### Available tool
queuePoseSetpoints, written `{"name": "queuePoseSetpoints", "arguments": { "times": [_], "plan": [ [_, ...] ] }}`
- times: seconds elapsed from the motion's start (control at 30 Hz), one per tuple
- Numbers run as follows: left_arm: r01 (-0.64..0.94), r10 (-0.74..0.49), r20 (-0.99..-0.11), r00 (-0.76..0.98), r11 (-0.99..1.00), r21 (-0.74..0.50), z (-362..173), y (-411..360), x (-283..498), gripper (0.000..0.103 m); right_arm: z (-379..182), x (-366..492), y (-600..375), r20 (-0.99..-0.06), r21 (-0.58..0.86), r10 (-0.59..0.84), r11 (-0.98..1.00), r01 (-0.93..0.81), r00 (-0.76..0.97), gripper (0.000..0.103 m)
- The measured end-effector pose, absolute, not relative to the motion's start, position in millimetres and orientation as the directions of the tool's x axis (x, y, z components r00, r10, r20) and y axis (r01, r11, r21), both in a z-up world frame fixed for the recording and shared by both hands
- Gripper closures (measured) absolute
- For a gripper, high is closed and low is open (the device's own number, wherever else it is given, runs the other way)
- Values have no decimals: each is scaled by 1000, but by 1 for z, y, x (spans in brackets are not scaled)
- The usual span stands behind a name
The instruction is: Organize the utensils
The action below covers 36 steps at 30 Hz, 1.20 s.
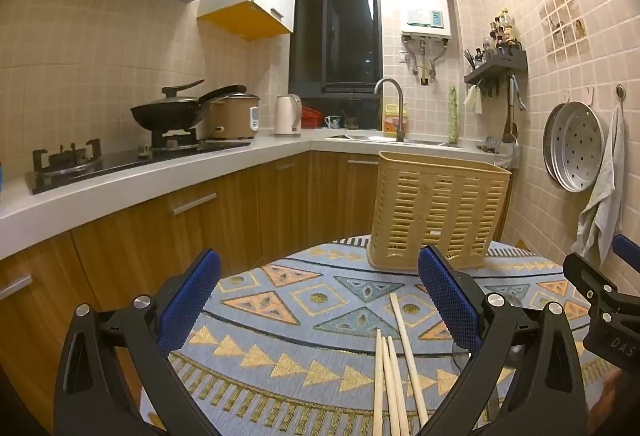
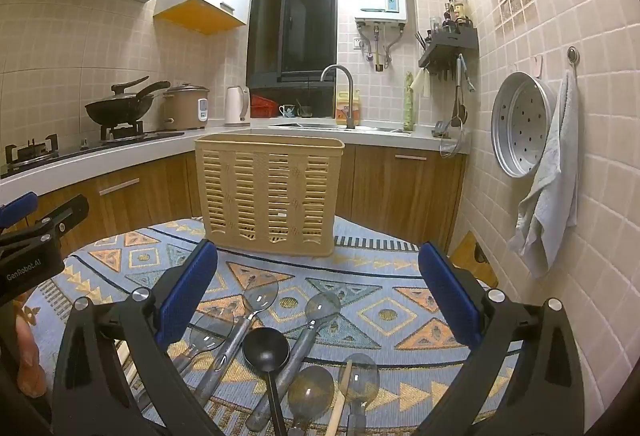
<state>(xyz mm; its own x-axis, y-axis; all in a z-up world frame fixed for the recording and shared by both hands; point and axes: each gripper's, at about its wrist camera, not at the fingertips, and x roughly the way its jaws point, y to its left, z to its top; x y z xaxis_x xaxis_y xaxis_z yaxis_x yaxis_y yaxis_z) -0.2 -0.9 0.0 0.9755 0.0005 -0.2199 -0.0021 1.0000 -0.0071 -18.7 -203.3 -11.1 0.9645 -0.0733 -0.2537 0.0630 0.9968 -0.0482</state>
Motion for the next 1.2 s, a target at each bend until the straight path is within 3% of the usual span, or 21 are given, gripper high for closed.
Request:
{"name": "queuePoseSetpoints", "arguments": {
  "times": [1.2],
  "plan": [
    [0, -2, -222, 975, 1000, -10, -4, 0, 2, 7, -13, -17, -201, -261, -56, -74, 997, 61, 962, 6]
  ]
}}
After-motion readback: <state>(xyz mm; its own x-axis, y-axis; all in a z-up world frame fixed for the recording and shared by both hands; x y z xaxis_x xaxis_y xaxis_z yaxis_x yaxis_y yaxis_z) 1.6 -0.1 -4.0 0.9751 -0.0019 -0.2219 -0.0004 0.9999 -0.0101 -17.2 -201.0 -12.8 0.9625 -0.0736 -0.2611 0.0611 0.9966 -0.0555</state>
